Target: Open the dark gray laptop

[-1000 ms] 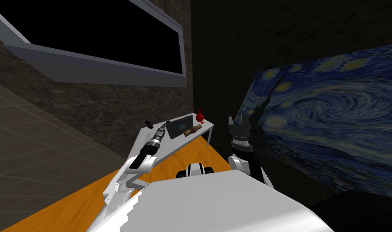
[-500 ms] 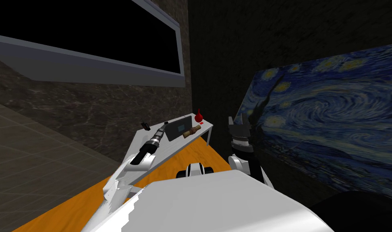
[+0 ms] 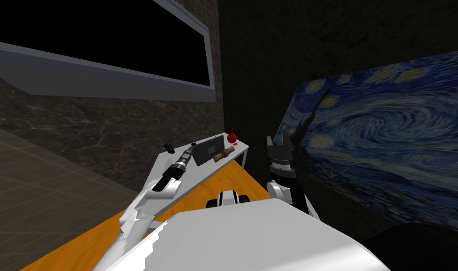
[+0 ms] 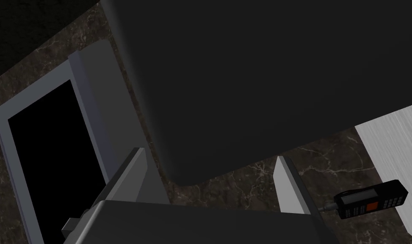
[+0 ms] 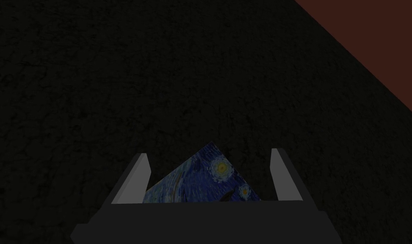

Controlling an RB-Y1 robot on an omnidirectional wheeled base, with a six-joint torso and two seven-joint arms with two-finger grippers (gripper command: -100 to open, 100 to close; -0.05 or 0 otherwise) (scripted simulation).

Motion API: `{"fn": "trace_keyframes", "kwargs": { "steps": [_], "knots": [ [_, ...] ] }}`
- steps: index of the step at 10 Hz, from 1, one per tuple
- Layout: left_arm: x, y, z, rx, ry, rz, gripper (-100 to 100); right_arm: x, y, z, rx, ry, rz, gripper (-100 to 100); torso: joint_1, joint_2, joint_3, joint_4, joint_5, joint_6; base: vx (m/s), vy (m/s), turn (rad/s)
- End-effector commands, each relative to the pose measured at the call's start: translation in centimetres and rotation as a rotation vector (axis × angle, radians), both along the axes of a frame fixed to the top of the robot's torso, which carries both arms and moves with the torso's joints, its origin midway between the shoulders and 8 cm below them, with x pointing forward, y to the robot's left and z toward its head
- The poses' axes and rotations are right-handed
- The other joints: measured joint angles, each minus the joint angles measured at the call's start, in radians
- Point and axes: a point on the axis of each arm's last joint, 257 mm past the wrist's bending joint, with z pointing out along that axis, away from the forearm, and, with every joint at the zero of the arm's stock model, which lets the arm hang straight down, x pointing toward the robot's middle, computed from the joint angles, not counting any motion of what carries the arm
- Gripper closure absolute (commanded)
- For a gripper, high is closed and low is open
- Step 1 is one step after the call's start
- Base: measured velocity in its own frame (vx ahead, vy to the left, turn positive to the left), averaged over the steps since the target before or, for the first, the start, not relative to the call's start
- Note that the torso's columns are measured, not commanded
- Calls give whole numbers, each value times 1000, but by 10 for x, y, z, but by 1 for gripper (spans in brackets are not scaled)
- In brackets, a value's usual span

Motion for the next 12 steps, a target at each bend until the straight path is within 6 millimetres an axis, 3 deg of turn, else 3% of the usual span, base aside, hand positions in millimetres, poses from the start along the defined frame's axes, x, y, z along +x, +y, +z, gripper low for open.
{"fn": "trace_keyframes", "kwargs": {
  "steps": [1, 4, 5, 7, 12],
  "knots": [
    [-4, -3, 3, -42, 32, 0, 100, 0, 0, 0, 0, 0, 0, 0, 0, -1, -1, -1, 0, 0, 79, 42, 0],
    [-9, -3, -2, -68, 78, 11, 100, 0, 0, 0, 0, 0, 0, 0, 1, -2, -1, -2, 1, 0, 61, 51, -11],
    [-12, -9, 5, -93, 80, -2, 100, 0, 0, 0, 0, 0, 0, 0, 1, -2, -1, -3, 2, 0, 74, 41, -5],
    [-13, -5, -3, -92, 112, 14, 100, 0, 0, 0, 0, 0, 0, 0, 0, -2, -1, -3, 1, 0, 44, 26, -2],
    [-27, -18, 0, -161, 185, 3, 100, 0, 0, 0, 0, 0, 0, 0, -2, 2, 1, 1, -1, 0, 56, 48, -8]
  ]
}}
